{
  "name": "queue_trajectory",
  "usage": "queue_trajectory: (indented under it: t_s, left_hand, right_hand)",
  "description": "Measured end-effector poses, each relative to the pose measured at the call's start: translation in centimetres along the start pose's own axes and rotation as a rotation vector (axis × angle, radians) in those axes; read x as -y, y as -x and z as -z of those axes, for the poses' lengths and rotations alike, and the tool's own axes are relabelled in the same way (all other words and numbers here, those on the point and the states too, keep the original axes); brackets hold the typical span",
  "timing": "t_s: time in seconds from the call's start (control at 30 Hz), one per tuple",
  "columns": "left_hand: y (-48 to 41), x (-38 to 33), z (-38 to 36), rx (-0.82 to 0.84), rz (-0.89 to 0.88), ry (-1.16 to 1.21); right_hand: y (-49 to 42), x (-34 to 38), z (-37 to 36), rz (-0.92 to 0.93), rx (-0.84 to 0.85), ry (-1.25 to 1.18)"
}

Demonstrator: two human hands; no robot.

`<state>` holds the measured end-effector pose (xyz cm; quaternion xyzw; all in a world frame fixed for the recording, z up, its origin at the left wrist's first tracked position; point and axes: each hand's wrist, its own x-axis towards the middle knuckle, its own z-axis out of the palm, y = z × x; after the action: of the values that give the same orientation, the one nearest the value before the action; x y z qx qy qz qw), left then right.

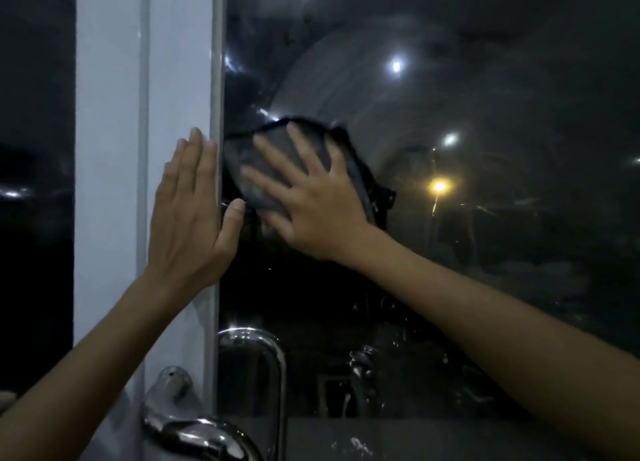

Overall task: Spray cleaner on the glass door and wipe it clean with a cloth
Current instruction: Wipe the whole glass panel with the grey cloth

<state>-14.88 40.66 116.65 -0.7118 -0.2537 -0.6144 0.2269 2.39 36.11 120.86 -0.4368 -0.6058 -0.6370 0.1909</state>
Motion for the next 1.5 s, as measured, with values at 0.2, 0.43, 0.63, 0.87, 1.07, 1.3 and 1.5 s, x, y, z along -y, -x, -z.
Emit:
queue_trajectory:
  t_s: [0.2,0.43,0.63,0.87,1.07,1.3,1.5]
  left_hand:
    - [0.7,1.0,1.0,0.062,-0.029,-0.038]
    - [1.7,1.4,1.5,0.092,-0.023,-0.046]
    - [4.4,0.4,1.6,0.132,-0.002,-0.007]
    - [6.5,0.9,3.2,0.168,0.044,-0.023]
    - [8.1,0.0,2.3,0.172,0.109,0.019]
    - [10.0,-1.7,1.5,0.225,0.101,0.045]
    - [8.9,-2.6,1.9,0.192,0.1,0.062]
  right_hand:
    - [-2.9,-5.2,0.6,0.114,0.028,0.027]
    - [-10.0,-6.7,1.9,-0.334,0.065,0.034]
    - [6.8,5.1,-0.4,0.268,0.088,-0.074]
    - [4.0,-1.2,0.8,-0.017,0.06,-0.001]
    - [3.0,4.6,-0.3,-0.236,0.006,-0.066]
    - [14.6,6.3,-0.4,0.129,0.091,-0.053]
    - [7.4,3.2,0.4,-0.518,0.011,-0.042]
